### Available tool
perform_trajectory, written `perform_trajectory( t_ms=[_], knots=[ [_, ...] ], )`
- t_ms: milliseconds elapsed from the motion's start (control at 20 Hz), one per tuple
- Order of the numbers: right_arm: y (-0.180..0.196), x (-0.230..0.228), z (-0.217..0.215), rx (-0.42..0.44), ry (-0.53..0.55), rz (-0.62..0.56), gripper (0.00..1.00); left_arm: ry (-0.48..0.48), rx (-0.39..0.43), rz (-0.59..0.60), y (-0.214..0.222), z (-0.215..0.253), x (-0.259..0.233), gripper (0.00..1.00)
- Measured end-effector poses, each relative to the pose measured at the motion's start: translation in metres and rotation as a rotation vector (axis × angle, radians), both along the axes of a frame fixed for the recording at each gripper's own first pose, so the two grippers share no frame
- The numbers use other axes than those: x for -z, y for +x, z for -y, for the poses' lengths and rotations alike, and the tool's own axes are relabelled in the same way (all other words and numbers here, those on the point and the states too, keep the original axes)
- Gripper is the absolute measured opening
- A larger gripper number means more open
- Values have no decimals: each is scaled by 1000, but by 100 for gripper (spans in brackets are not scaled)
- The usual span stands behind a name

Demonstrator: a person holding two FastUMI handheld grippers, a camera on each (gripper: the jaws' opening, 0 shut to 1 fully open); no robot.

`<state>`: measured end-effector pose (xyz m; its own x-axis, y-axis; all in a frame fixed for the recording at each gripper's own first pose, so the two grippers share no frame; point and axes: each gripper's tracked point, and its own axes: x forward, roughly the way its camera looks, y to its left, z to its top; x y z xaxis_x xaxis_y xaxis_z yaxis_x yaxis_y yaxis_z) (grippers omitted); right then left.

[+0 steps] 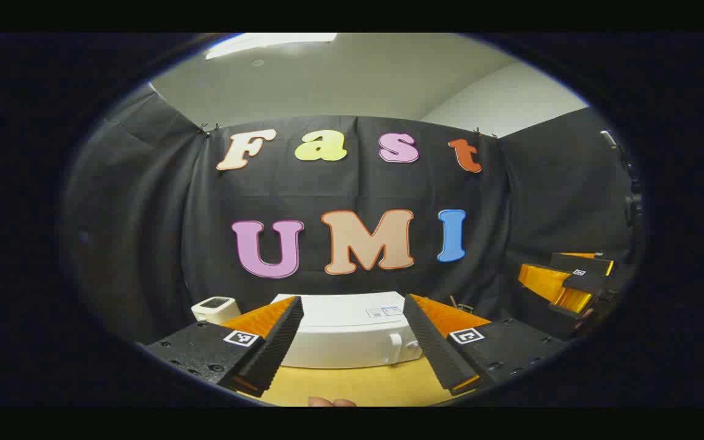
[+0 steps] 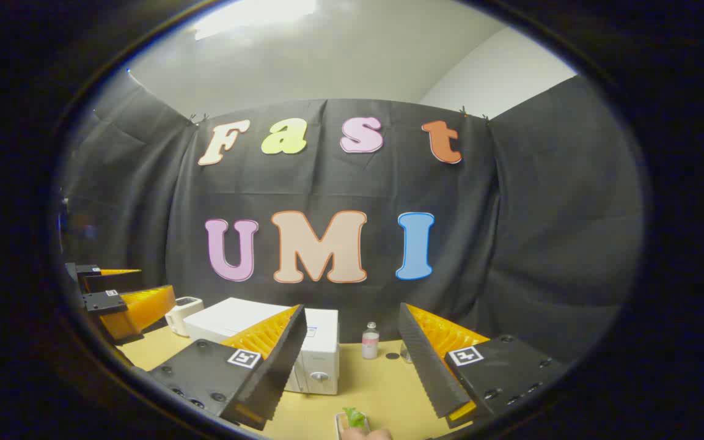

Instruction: Open the microwave oven with the left hand, put the food in, and close the microwave oven.

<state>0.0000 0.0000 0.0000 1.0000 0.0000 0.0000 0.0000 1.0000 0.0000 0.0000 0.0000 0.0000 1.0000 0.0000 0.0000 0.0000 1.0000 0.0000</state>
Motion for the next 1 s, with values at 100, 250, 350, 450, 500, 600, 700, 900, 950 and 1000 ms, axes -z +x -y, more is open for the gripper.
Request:
perform_trajectory(
  t_ms=[100,250,350,450,500,600,700,900,950,1000],
  knots=[
    [-1,6,4,-7,17,-13,92,7,-7,-18,-1,4,4,98],
    [-1,15,10,-9,22,-35,95,30,-10,-21,-6,8,4,98],
    [-2,12,6,-23,22,-18,92,43,-18,-22,-8,5,3,97],
    [-2,11,2,-40,7,-4,92,45,-26,-28,-11,3,6,99],
    [-2,11,0,-47,0,-1,92,46,-31,-32,-11,3,6,99],
    [-2,11,-6,-64,-7,-2,92,45,-37,-36,-11,2,6,97],
    [0,11,-9,-73,-8,0,95,49,-44,-36,-13,1,6,98],
    [0,8,-10,-77,-3,5,92,47,-48,-42,-15,-1,9,100],
    [0,8,-11,-79,-4,7,92,44,-47,-39,-15,-1,7,97],
    [-1,6,-12,-80,-5,10,92,44,-47,-39,-15,0,7,97]
  ],
)
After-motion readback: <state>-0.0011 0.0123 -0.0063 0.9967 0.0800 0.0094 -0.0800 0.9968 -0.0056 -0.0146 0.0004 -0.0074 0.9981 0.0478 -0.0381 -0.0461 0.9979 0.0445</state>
